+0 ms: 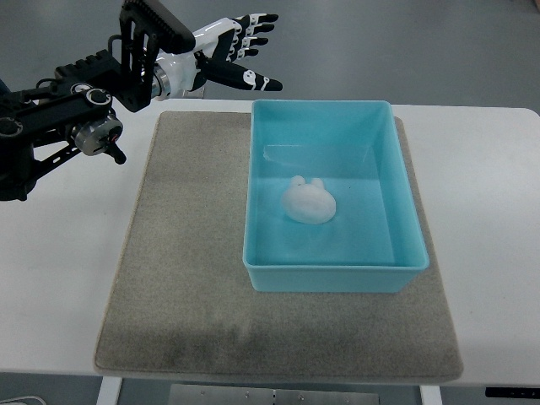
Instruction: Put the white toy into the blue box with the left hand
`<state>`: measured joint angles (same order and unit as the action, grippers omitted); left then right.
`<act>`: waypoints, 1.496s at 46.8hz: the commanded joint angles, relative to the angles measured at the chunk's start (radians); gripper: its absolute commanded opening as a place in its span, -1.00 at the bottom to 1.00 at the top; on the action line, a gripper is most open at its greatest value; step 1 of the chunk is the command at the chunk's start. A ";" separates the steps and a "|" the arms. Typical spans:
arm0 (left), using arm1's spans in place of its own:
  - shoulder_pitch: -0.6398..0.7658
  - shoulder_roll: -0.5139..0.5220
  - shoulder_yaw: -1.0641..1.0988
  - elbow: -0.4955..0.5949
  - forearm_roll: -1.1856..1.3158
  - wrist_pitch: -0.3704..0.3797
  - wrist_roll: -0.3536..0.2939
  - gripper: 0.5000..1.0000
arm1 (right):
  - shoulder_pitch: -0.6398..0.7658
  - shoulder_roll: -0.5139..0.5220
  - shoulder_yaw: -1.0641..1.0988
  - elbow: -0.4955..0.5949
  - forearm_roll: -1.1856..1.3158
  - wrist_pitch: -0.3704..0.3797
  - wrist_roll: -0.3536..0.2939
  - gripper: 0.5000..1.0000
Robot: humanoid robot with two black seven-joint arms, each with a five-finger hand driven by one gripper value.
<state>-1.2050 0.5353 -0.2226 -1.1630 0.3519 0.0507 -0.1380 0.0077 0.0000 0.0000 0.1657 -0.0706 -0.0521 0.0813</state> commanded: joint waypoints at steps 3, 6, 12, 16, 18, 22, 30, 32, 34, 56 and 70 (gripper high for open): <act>0.036 0.019 -0.063 0.022 -0.103 0.018 0.000 0.94 | 0.000 0.000 0.000 0.000 0.000 0.000 0.000 0.74; 0.079 0.020 -0.145 0.035 -0.123 0.052 0.001 0.94 | 0.000 0.000 0.000 0.000 0.000 0.000 0.000 0.74; 0.166 0.019 -0.288 0.049 -0.114 0.070 0.021 0.96 | 0.000 0.000 0.000 0.000 0.000 0.000 0.000 0.74; 0.193 0.019 -0.337 0.051 -0.116 0.070 0.060 0.97 | 0.000 0.000 0.000 0.000 0.000 0.000 0.000 0.74; 0.208 0.017 -0.363 0.051 -0.114 0.070 0.078 0.97 | 0.000 0.000 0.000 0.000 0.000 0.000 0.000 0.74; 0.254 0.006 -0.438 0.049 -0.123 0.067 0.109 0.98 | 0.000 0.000 0.000 0.000 0.000 0.000 0.000 0.74; 0.364 -0.086 -0.632 0.054 -0.129 0.031 0.109 0.98 | 0.000 0.000 0.000 0.000 0.000 0.000 0.000 0.74; 0.386 -0.113 -0.679 0.062 -0.129 0.018 0.107 0.98 | 0.000 0.000 0.000 0.000 0.000 0.000 0.000 0.74; 0.410 -0.144 -0.724 0.066 -0.129 0.006 0.106 0.98 | 0.000 0.000 0.000 0.000 0.000 0.000 0.000 0.74; 0.585 -0.259 -0.986 0.196 -0.257 -0.255 0.103 0.98 | 0.000 0.000 0.000 0.000 0.000 0.000 0.000 0.74; 0.614 -0.270 -0.991 0.270 -0.287 -0.347 0.094 0.98 | 0.000 0.000 0.000 0.000 0.000 0.000 0.000 0.74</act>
<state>-0.6001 0.2686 -1.2115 -0.8934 0.0665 -0.2819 -0.0444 0.0078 0.0000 0.0000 0.1657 -0.0706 -0.0522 0.0813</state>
